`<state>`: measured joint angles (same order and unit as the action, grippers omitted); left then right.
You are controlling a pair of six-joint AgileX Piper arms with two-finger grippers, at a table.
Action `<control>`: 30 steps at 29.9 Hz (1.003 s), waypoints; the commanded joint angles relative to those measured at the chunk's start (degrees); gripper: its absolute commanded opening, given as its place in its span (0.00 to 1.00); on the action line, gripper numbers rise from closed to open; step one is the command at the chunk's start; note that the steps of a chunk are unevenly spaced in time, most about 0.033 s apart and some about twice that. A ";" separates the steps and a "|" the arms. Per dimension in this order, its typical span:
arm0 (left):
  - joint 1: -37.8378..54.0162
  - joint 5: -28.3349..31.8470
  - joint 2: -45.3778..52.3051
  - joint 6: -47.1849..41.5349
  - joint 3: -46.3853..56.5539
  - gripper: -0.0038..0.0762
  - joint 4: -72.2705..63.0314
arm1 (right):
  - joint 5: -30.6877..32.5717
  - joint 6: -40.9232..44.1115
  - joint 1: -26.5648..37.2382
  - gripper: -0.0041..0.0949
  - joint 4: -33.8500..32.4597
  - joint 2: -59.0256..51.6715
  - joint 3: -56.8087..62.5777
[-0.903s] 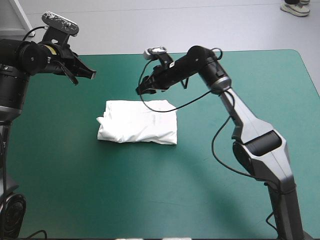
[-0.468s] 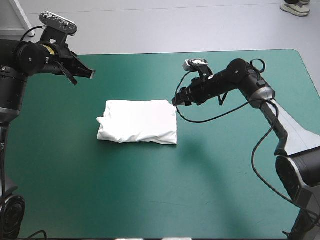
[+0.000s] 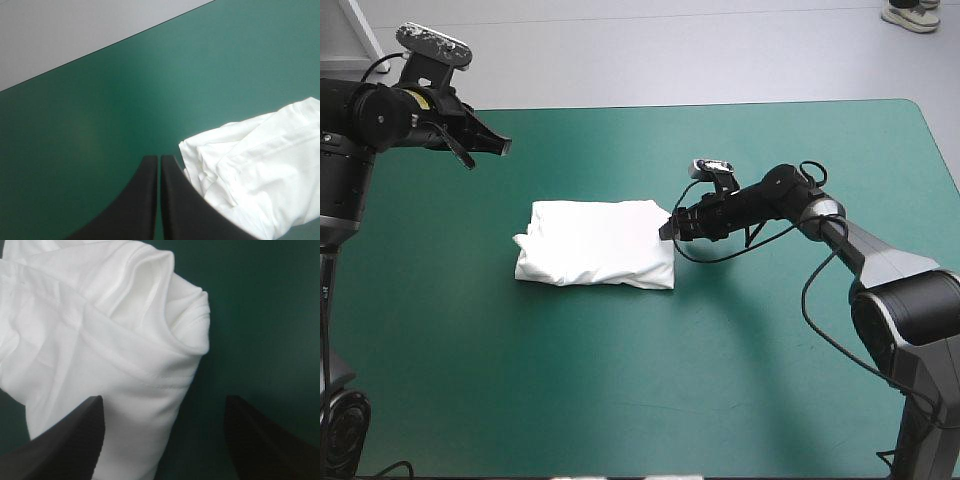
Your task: Fold the cloth
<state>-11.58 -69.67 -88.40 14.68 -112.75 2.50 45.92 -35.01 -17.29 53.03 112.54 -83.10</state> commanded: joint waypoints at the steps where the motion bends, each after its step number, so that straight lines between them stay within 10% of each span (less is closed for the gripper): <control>1: 0.00 3.13 2.28 -0.64 -1.39 0.07 -0.15 | 0.02 -2.49 -0.05 0.64 4.48 -1.46 -1.35; 18: -0.11 3.71 2.28 -1.08 -1.39 0.07 -0.29 | 3.13 -7.64 -2.39 0.57 10.24 3.50 -1.46; 24: -0.11 3.71 2.28 -1.08 -1.39 0.07 -0.16 | 4.71 -7.31 -1.11 0.02 8.13 3.24 -2.65; 30: -0.11 3.71 2.37 -1.08 -1.39 0.07 -0.16 | 4.43 -1.39 2.63 0.05 -2.60 0.04 -5.10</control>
<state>-11.58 -69.21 -88.40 14.23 -112.75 2.45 49.98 -38.78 -17.19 54.90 118.35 -85.82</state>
